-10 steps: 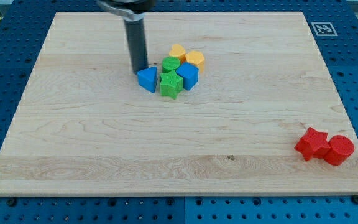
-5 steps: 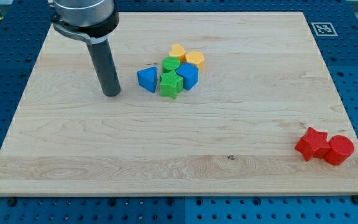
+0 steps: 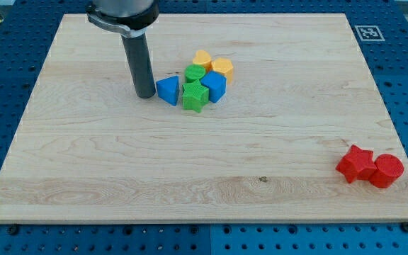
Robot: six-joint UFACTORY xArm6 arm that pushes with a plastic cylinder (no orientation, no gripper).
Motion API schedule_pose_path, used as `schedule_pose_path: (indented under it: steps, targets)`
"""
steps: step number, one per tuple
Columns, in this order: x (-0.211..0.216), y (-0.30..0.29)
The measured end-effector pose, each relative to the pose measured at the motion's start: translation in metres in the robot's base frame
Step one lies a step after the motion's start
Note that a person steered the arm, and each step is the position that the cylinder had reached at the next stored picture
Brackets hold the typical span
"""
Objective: Move the blue triangle close to the green star
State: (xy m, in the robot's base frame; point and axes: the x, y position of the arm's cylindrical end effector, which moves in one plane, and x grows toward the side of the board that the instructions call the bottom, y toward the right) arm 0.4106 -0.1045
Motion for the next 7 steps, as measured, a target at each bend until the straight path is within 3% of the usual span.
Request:
schedule_pose_path:
  steps: [7]
  targets:
    - [0.07, 0.0]
